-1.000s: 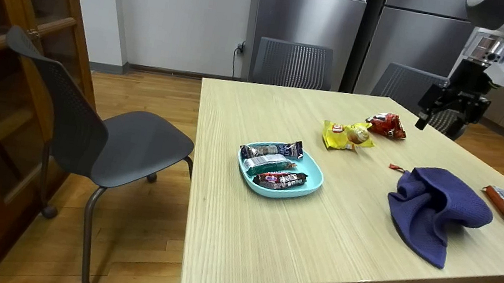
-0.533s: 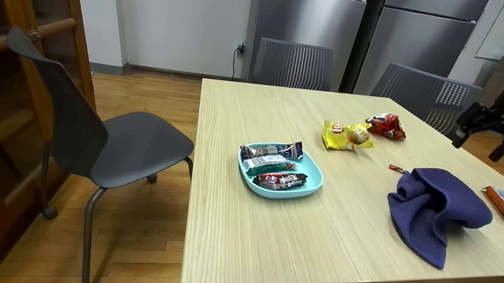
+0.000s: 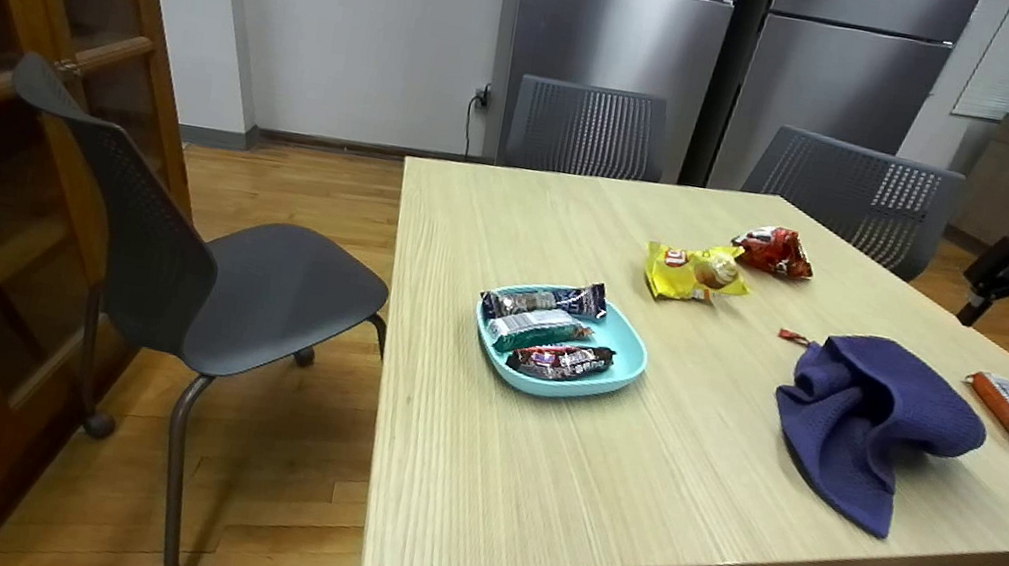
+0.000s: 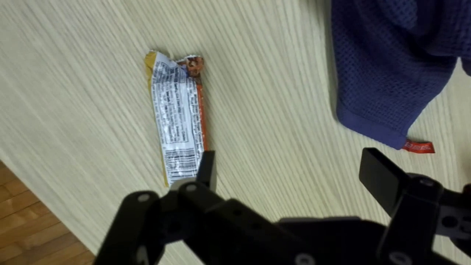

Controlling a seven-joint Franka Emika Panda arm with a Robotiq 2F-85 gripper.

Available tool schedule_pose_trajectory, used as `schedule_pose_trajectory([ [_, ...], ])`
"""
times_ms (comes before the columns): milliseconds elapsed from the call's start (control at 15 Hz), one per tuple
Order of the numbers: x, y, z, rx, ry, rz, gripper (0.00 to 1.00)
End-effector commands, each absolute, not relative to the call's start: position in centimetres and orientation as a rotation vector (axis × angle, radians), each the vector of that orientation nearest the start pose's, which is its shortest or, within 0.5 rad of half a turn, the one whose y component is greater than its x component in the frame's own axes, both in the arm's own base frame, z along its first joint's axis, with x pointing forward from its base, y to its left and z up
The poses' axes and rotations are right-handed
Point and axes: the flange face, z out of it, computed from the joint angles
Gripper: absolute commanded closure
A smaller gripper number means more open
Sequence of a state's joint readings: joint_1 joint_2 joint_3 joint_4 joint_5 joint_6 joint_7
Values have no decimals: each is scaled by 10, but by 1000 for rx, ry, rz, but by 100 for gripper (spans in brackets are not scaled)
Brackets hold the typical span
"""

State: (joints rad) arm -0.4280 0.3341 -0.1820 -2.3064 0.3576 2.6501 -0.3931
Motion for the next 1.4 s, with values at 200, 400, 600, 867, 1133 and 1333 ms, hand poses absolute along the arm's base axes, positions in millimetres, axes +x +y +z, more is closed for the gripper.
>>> schedule_pose_trajectory([
  [200, 418, -333, 171, -2923, 940, -51, 0],
  [400, 414, -342, 160, -2932, 975, -1, 0],
  [600, 413, -350, 153, -2957, 1007, 30, 0],
  [867, 416, -359, 144, -2992, 984, 67, 0],
  [1133, 423, -363, 133, -3004, 953, 76, 0],
  [1333, 427, -365, 126, -3004, 948, 80, 0],
])
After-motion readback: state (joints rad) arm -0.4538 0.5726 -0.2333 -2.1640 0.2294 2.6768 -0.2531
